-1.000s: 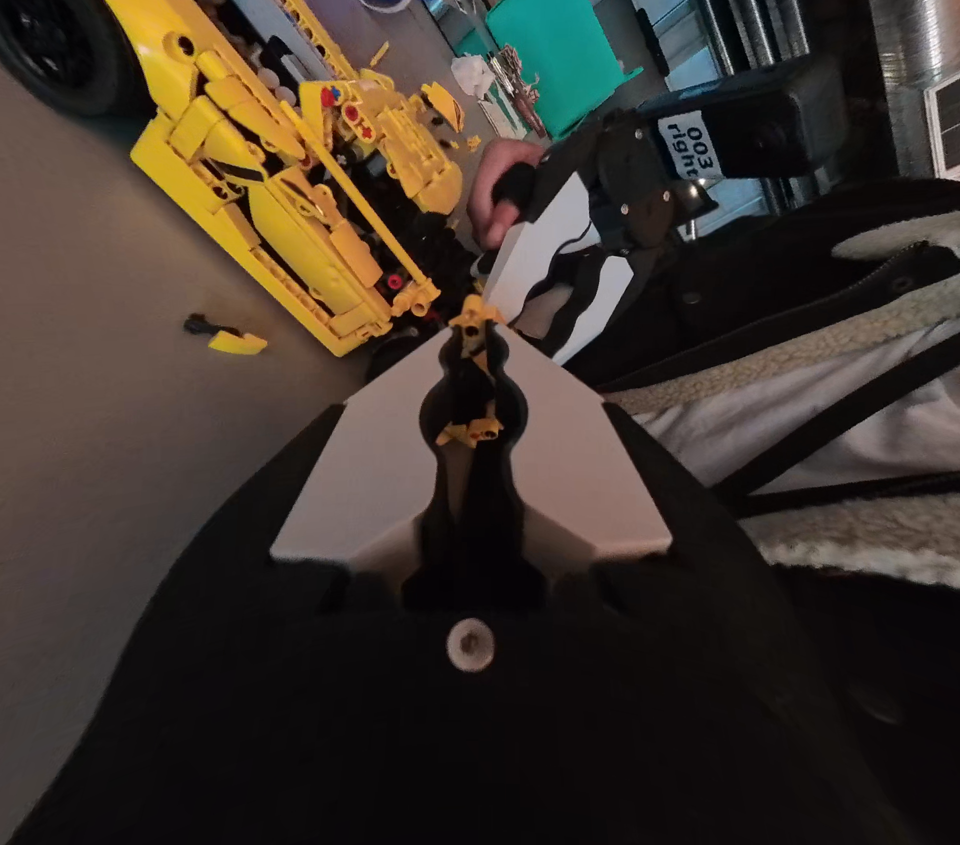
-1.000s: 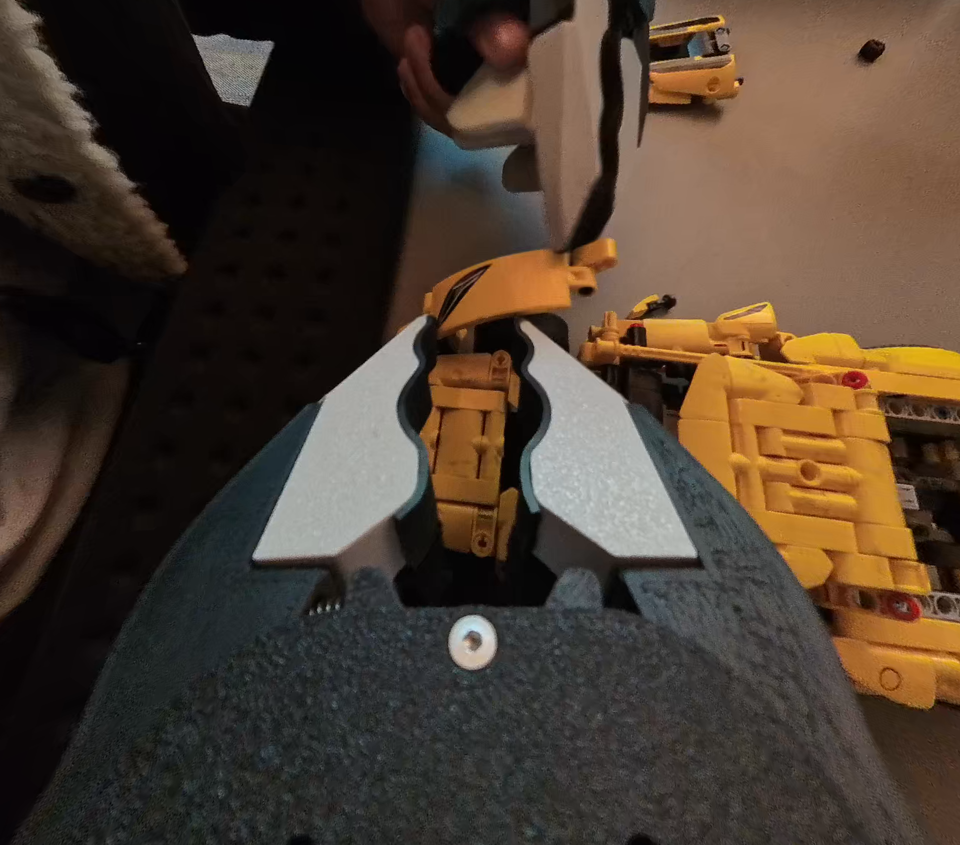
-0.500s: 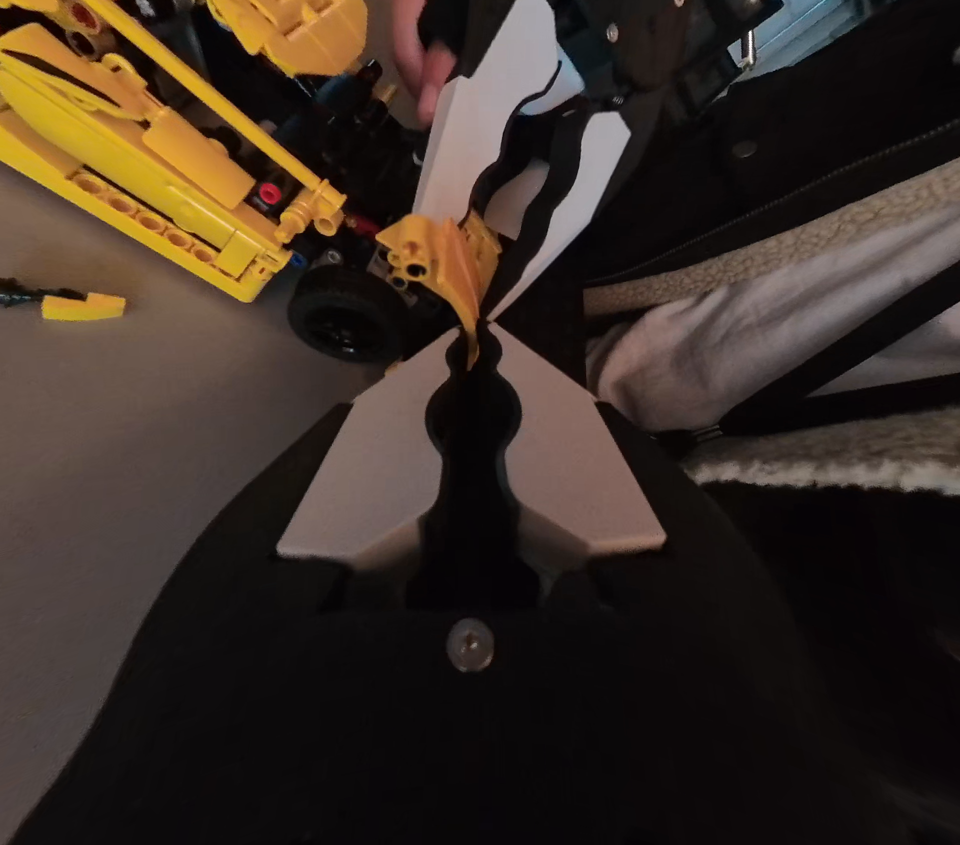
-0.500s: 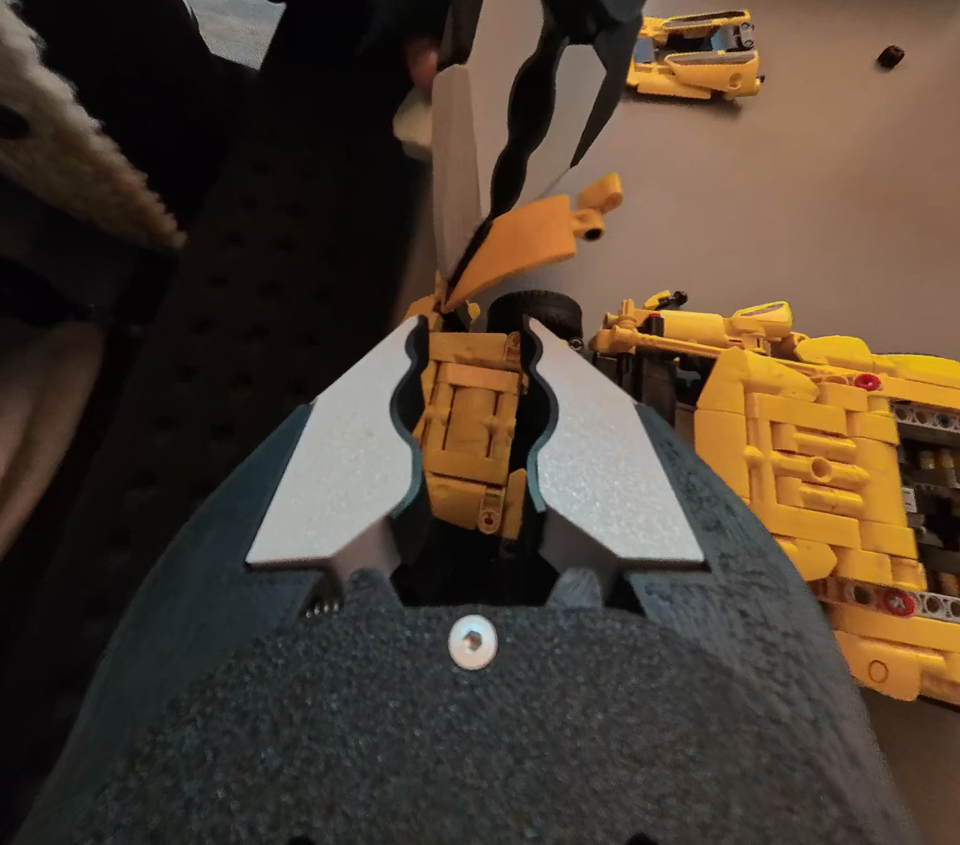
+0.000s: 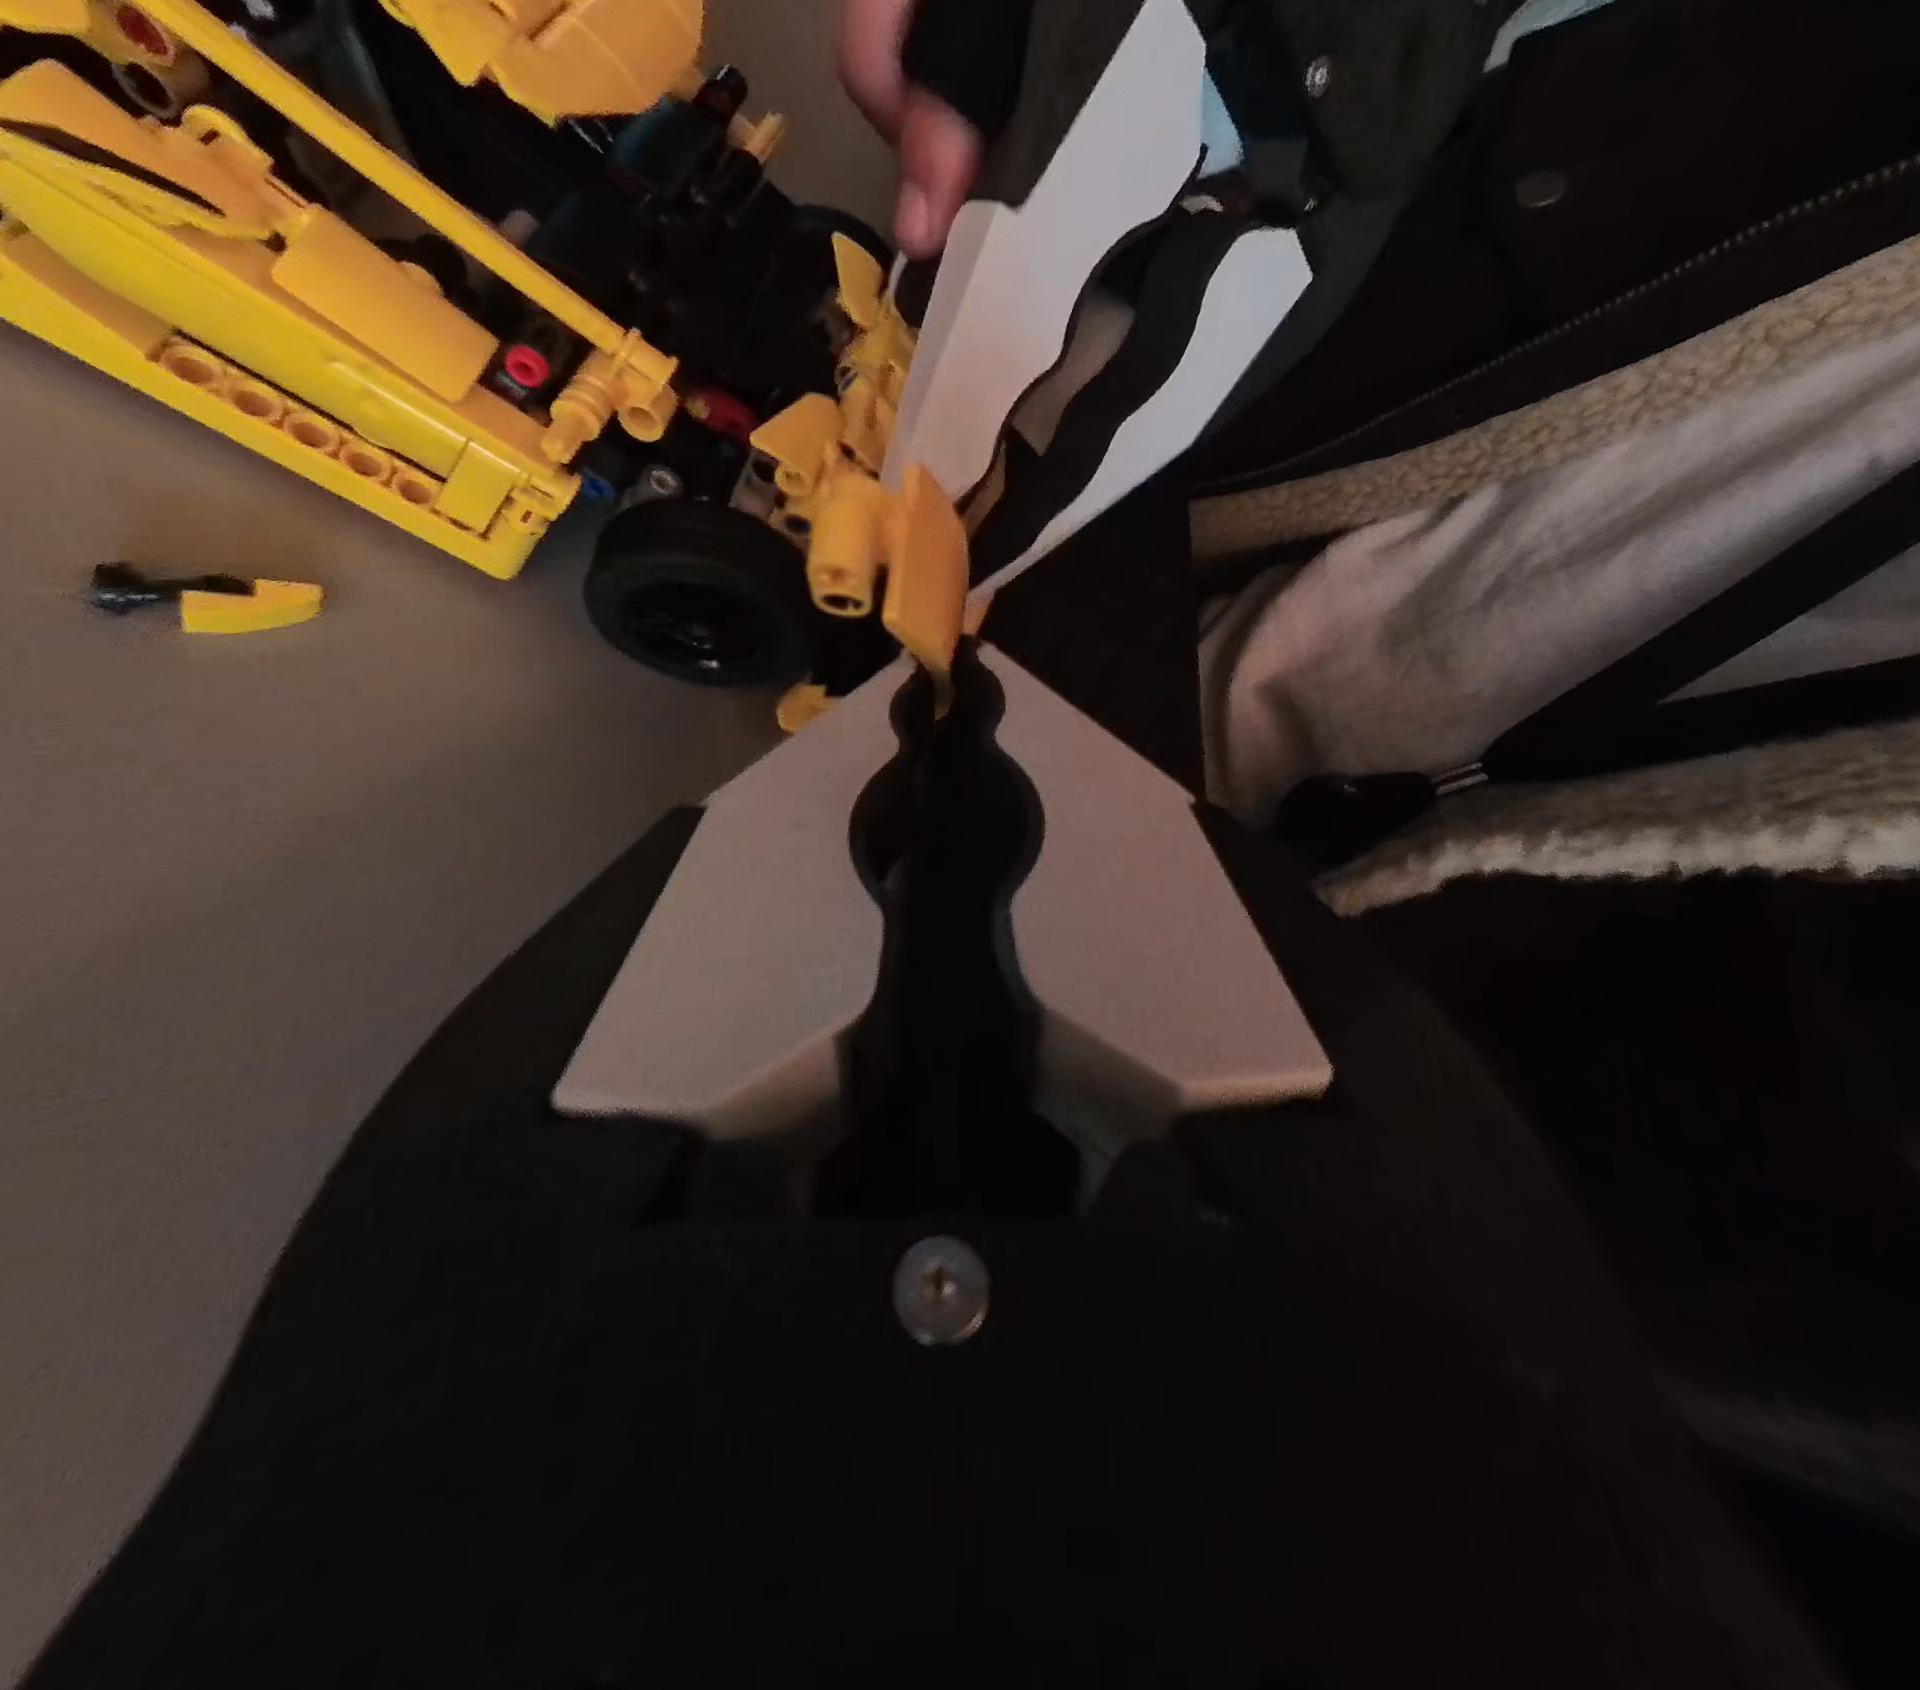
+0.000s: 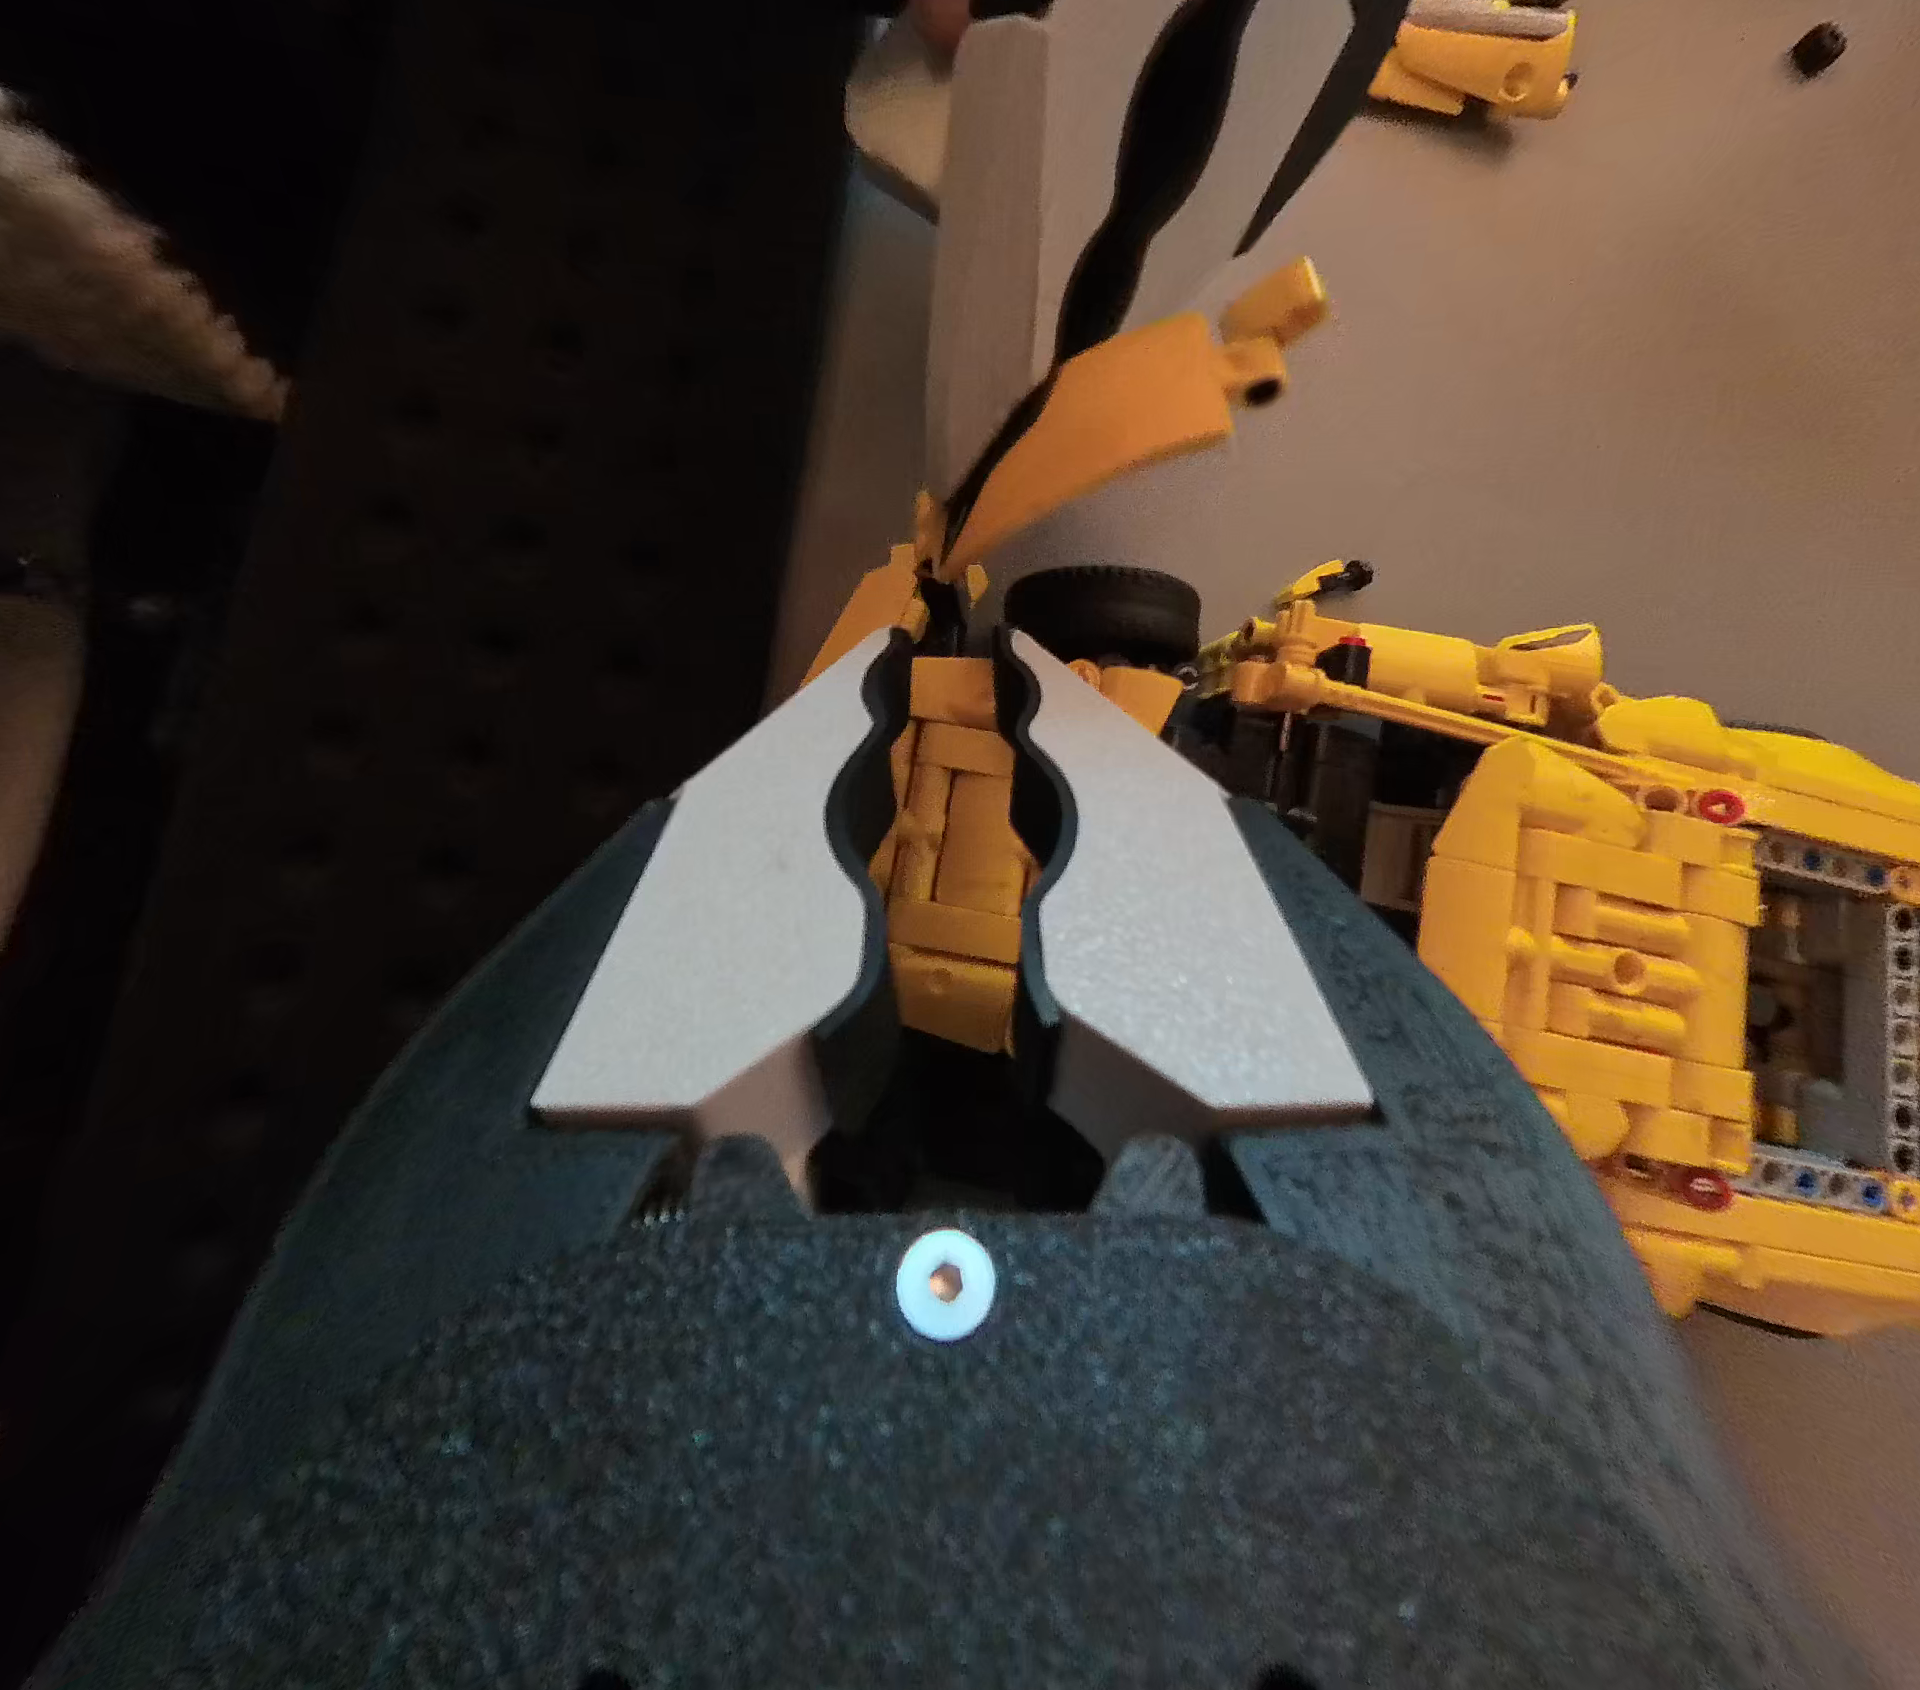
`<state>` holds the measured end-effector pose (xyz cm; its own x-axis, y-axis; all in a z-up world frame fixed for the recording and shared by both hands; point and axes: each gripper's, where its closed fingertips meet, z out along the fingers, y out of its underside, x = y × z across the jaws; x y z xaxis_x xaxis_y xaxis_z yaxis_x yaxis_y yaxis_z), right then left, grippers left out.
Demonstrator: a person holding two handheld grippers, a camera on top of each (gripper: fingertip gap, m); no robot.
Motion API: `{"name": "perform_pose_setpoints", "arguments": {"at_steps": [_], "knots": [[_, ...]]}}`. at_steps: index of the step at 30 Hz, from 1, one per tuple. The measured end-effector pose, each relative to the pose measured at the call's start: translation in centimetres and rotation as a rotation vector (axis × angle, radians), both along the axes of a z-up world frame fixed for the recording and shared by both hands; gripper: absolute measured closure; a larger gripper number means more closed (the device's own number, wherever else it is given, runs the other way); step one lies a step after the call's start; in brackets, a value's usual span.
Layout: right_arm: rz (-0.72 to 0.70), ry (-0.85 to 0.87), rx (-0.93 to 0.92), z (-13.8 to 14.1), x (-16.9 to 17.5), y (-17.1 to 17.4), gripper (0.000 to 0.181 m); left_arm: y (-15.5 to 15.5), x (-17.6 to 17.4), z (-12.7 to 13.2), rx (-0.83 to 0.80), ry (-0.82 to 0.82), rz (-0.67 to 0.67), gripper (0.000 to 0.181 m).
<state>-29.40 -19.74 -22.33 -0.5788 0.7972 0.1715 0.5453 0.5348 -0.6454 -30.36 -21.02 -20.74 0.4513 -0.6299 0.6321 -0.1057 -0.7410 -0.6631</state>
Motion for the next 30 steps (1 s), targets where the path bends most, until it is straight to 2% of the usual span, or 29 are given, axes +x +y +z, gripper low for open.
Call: {"name": "perform_pose_setpoints", "arguments": {"at_steps": [8,10,11,13,16,17,20,23,27,30], "knots": [[-0.008,-0.035,-0.049,0.0,-0.1,-0.3,0.169,-0.6,-0.5,-0.2,0.037,0.049,-0.020,0.178],[0.020,-0.028,-0.052,0.1,-0.2,-0.7,0.162,-0.5,-0.2,0.0,0.038,0.043,-0.021,0.178],[0.015,-0.027,-0.035,0.0,-0.3,-0.6,0.150,-0.3,-0.1,0.1,0.040,0.041,-0.019,0.178],[0.028,-0.048,-0.007,-0.5,-0.4,-1.1,0.144,0.4,0.3,0.4,0.050,0.034,-0.004,0.179],[-0.009,-0.069,0.083,-1.3,-0.9,-0.7,0.147,0.9,0.1,0.3,0.064,0.038,0.003,0.178],[-0.016,-0.080,0.086,-1.3,-0.9,-0.7,0.150,0.9,-0.4,0.2,0.082,0.052,-0.004,0.176],[-0.028,-0.094,0.062,-1.2,-0.8,-0.7,0.153,0.5,-1.8,-1.0,0.209,0.170,-0.040,0.151],[-0.040,-0.086,0.012,-0.9,-0.9,-0.5,0.156,-0.3,-0.8,-2.3,0.305,0.270,-0.141,0.140],[-0.069,-0.112,-0.077,-0.5,-0.8,0.2,0.159,0.8,0.2,-3.4,0.452,0.387,-0.171,0.139],[-0.072,-0.140,-0.142,-0.3,-0.6,0.3,0.161,1.8,0.1,-3.5,0.546,0.433,-0.164,0.160]]}}
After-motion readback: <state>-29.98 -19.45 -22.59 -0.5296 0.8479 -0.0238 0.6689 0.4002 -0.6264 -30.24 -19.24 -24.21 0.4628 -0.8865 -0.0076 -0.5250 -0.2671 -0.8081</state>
